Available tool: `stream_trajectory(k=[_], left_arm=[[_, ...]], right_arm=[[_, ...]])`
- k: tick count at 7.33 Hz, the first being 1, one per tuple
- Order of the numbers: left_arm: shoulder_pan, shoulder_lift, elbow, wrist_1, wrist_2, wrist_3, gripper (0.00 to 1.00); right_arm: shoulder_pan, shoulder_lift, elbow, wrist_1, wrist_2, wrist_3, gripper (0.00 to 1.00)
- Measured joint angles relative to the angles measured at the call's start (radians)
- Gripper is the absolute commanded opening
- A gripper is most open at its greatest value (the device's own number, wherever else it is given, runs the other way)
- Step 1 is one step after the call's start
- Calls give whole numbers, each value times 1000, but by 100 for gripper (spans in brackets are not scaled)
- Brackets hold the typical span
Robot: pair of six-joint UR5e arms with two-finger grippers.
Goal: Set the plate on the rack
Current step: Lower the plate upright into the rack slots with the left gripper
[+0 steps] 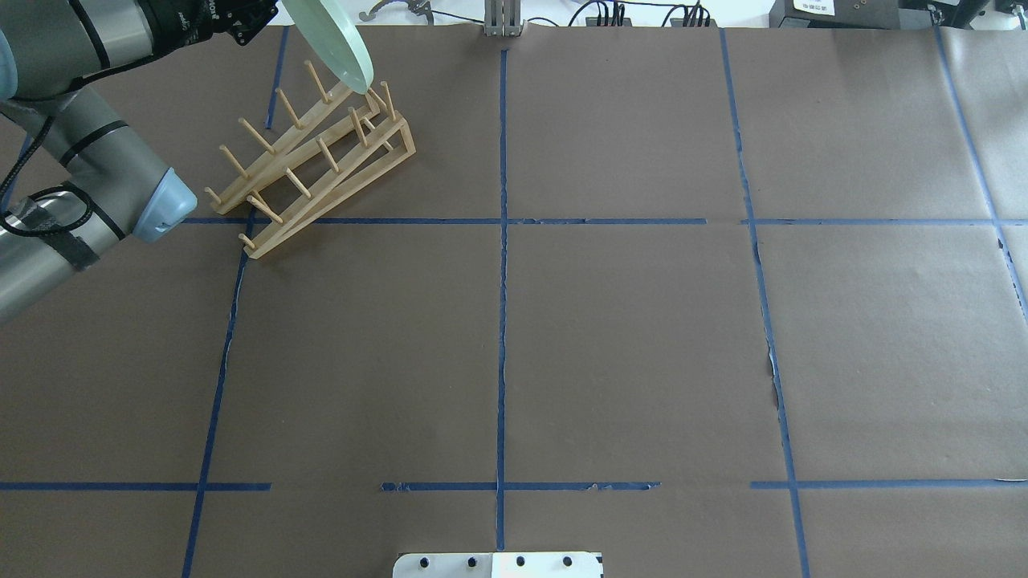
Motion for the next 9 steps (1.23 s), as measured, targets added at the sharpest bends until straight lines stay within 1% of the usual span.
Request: stream_trajectory(k=[3,6,7,8,9], left_arm=[[24,-1,32,-1,8,5,0],[50,-7,67,-2,34,6,0],[56,-7,72,-2,40,6,17],[60,-7,74,-1,47,6,99],[63,-7,75,2,50,10,100]], right_arm=[[0,0,0,0,0,0,100],[0,0,1,0,0,0,100],[0,0,0,0,0,0,100],[0,0,1,0,0,0,100],[0,0,1,0,0,0,100]])
